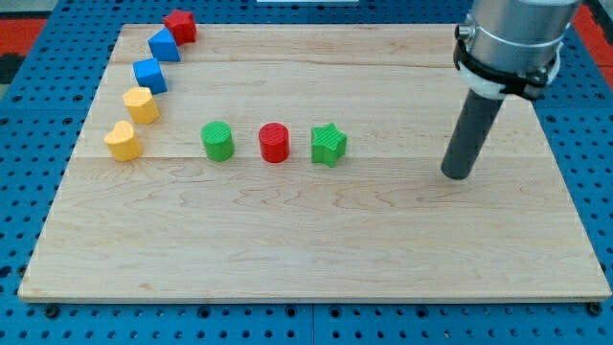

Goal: Push the red star towards the top center of the board

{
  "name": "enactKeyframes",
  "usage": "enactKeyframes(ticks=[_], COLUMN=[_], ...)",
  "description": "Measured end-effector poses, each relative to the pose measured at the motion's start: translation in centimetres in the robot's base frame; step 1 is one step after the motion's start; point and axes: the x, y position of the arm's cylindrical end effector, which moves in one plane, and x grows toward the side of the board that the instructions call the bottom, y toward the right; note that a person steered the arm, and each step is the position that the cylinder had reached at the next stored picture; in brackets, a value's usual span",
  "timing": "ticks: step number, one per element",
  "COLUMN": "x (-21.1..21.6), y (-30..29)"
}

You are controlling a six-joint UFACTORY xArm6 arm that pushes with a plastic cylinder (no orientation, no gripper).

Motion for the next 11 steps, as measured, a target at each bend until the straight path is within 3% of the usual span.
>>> enactKeyframes(ticks=[1,2,4,5,7,10,11], x=[5.5,7.1,5.3,4.0,3.9,2.8,1.1], y=[-4.0,-12.6,-34.8,-37.7,-37.9,-47.0,-46.1])
